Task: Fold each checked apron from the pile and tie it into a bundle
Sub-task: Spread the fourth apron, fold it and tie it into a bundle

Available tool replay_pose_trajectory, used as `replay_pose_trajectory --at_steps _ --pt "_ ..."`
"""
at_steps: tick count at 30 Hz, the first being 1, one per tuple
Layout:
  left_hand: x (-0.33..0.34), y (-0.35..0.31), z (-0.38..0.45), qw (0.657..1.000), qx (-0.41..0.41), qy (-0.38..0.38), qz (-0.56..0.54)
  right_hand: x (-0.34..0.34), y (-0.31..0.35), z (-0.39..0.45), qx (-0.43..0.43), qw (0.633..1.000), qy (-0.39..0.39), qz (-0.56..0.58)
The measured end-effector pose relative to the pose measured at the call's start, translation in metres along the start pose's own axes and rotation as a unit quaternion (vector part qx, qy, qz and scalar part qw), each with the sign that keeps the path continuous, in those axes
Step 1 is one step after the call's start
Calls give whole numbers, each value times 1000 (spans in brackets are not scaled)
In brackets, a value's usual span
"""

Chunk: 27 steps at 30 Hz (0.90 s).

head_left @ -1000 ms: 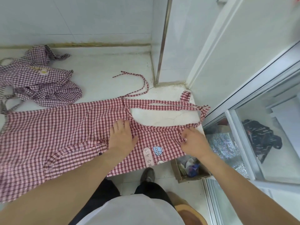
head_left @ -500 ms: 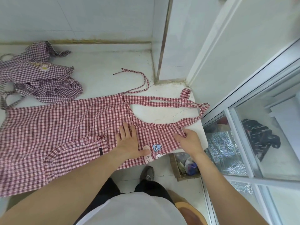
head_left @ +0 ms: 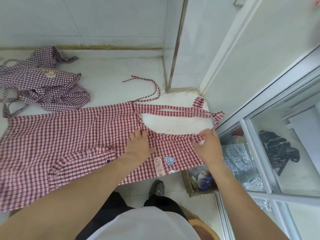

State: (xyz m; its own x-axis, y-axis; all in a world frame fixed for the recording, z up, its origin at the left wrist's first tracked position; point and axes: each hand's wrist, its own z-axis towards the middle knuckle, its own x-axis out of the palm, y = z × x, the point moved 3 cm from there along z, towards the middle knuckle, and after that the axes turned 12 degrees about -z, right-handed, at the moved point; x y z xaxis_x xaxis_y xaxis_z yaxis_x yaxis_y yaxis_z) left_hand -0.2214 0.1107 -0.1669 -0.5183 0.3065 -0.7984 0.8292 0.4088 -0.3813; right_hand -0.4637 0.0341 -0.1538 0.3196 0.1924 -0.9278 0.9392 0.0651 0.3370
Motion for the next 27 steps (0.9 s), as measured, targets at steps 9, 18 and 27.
replay_pose_trajectory --at_steps 9,18,27 --pt "-14 -8 36 979 189 13 79 25 28 21 -217 957 151 -121" --pt "-22 -22 58 982 153 14 106 26 38 36 -153 971 113 -147" --pt "37 -28 15 994 -63 -72 -54 23 32 47 -146 956 92 -239"
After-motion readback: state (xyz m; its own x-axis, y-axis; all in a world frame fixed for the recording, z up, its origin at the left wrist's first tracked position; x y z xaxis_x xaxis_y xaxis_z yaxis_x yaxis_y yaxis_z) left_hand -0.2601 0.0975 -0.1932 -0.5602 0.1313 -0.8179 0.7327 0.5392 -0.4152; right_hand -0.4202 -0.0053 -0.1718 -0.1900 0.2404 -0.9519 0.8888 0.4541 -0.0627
